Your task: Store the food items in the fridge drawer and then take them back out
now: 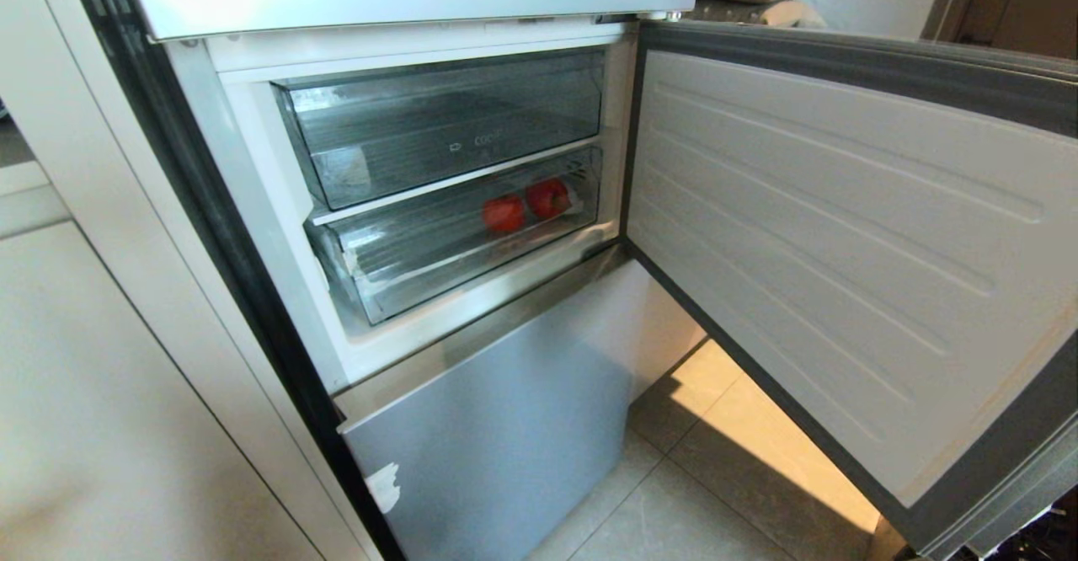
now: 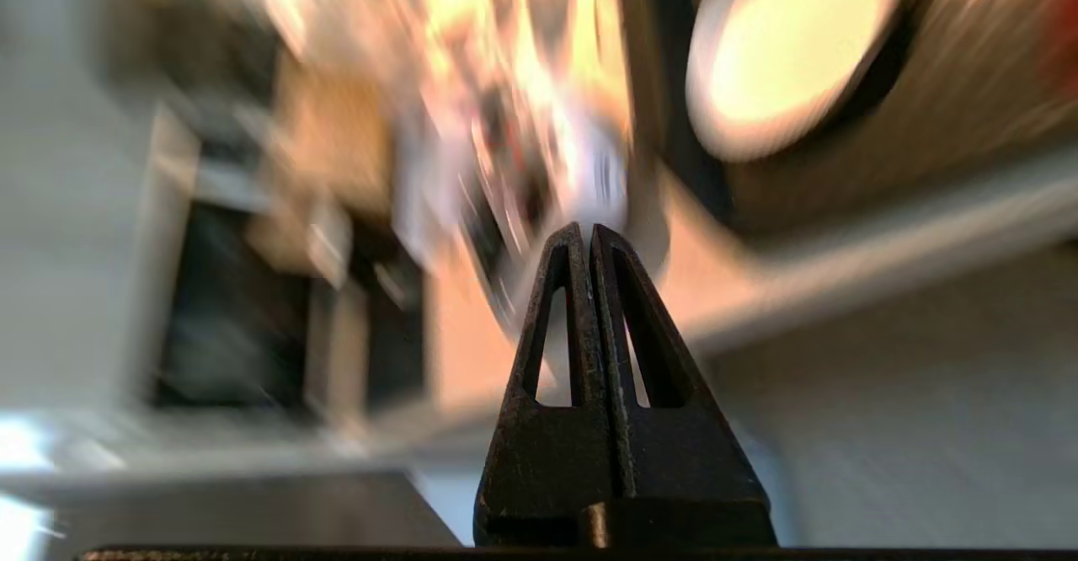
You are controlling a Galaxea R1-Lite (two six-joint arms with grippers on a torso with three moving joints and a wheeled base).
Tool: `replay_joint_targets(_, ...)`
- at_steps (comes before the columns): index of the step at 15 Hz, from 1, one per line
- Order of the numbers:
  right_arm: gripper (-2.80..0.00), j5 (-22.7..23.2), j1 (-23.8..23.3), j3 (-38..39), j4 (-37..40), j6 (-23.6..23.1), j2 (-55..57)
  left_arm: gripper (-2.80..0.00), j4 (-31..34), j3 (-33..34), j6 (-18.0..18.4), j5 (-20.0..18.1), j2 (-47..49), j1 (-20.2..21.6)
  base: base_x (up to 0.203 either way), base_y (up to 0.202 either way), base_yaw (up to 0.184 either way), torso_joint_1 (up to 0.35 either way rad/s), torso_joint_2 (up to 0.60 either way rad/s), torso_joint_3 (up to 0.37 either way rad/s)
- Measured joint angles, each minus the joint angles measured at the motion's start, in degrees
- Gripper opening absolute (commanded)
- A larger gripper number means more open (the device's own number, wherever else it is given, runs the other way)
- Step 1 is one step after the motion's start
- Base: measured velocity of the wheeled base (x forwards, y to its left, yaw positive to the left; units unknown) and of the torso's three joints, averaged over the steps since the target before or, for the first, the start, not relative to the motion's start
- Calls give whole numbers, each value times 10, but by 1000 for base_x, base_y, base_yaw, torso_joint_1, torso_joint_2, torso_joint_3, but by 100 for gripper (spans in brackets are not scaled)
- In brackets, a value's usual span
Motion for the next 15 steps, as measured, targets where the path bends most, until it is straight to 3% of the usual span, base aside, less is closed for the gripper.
replay_joint_targets(3,-280,-133,197,34,-8,-59,-8,-280,0,0,0,0,0,0,0,0,0,0,0,0)
replay_joint_targets(7,-280,-251,420,63,-18,-108,-29,-280,0,0,0,0,0,0,0,0,0,0,0,0)
replay_joint_targets(12,-280,-286,631,75,-24,-144,-57,-280,0,0,0,0,0,0,0,0,0,0,0,0)
replay_joint_targets(15,-280,-305,761,33,-32,-146,-43,-280,0,0,0,0,0,0,0,0,0,0,0,0)
